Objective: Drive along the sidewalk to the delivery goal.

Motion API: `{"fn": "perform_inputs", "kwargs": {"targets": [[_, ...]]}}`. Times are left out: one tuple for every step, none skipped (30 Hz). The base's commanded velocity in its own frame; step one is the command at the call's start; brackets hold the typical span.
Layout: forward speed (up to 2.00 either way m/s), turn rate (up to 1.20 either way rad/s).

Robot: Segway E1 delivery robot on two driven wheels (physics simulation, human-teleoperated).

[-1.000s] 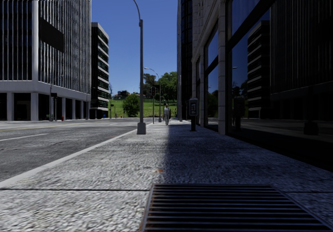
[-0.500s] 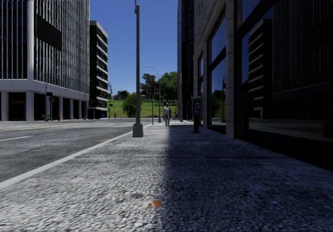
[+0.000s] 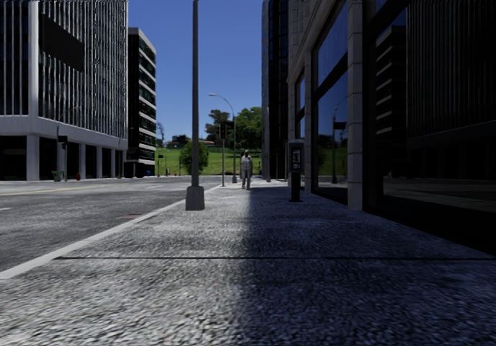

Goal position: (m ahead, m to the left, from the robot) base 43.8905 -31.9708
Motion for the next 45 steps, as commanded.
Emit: {"fn": "perform_inputs", "kwargs": {"targets": [[2.0,-0.1],[2.0,-0.1],[2.0,-0.05],[2.0,0.0],[2.0,0.0],[2.0,0.0],[2.0,0.0],[2.0,0.0],[2.0,0.0],[2.0,0.0],[2.0,0.0],[2.0,0.0],[2.0,0.0],[2.0,0.0],[2.0,0.0],[2.0,0.0],[2.0,0.0],[2.0,0.0],[2.0,0.0],[2.0,0.0],[2.0,0.0],[2.0,0.0],[2.0,0.0],[2.0,0.0],[2.0,0.0],[2.0,0.0],[2.0,0.0],[2.0,0.0],[2.0,0.0],[2.0,0.0],[2.0,0.0],[2.0,0.0],[2.0,0.0],[2.0,0.0],[2.0,0.0],[2.0,0.0],[2.0,0.0],[2.0,-0.03],[2.0,-0.03],[2.0,-0.04],[2.0,-0.04],[2.0,-0.04],[2.0,-0.04],[2.0,-0.04],[2.0,-0.08]]}}
